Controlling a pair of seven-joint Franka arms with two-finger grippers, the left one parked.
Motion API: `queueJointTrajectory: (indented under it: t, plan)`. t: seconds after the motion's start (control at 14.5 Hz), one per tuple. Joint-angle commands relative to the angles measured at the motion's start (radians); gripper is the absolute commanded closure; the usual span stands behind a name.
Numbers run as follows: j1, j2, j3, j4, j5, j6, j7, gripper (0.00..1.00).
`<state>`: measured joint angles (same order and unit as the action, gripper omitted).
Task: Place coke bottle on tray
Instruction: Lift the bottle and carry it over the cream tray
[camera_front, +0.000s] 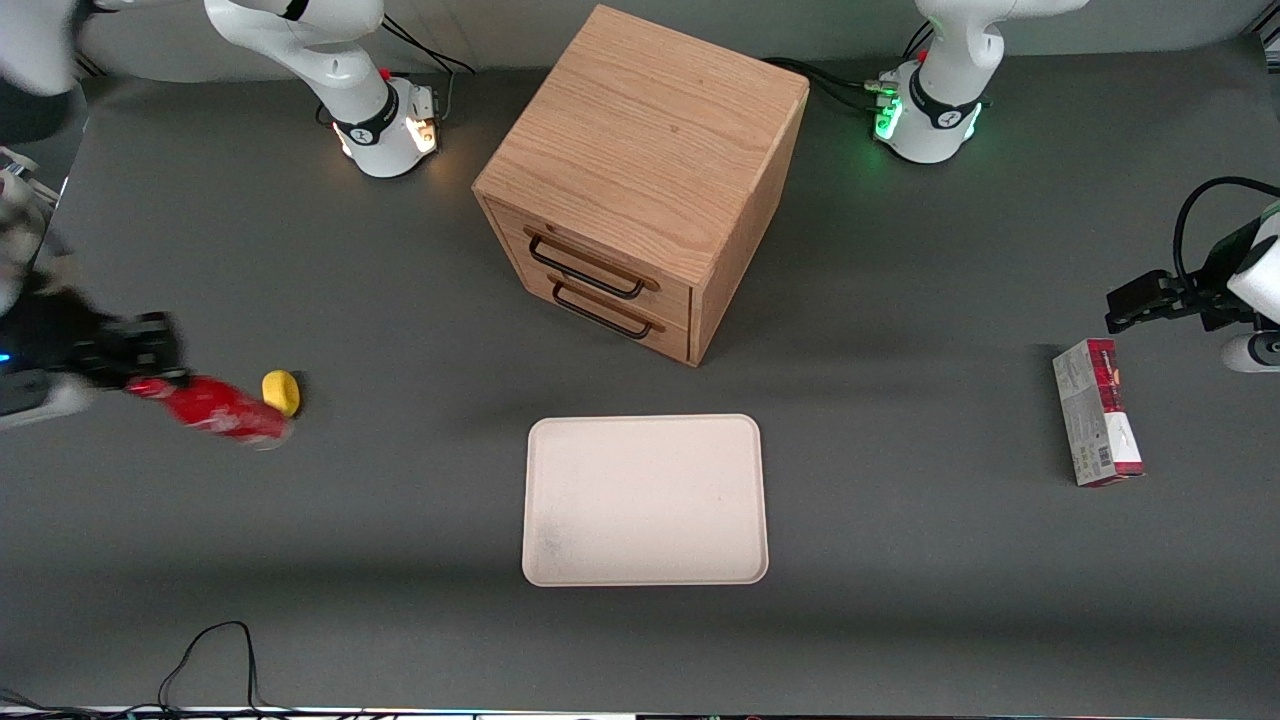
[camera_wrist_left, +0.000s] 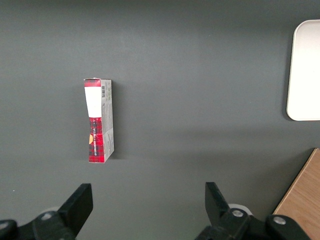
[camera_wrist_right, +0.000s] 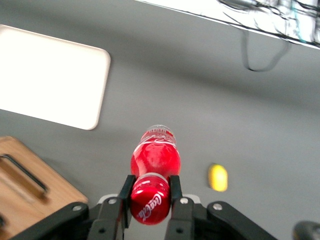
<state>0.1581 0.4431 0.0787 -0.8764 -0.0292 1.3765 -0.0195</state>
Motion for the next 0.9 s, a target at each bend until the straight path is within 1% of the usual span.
queueJointTrajectory:
  t: [0.0,0.07,0.21,0.35,0.55,0.83]
  plan:
    - [0.139,0.023,-0.017,-0.003,-0.014,0.068,0.113,1.00]
    - [0.185,0.037,-0.016,-0.004,-0.015,0.096,0.165,1.00]
    - [0.269,0.071,-0.016,-0.003,-0.050,0.134,0.258,1.00]
    - [0.325,0.097,-0.016,-0.004,-0.070,0.157,0.289,1.00]
    - [0.342,0.138,-0.016,-0.006,-0.072,0.197,0.290,1.00]
    - [0.340,0.273,-0.020,-0.013,-0.104,0.330,0.286,1.00]
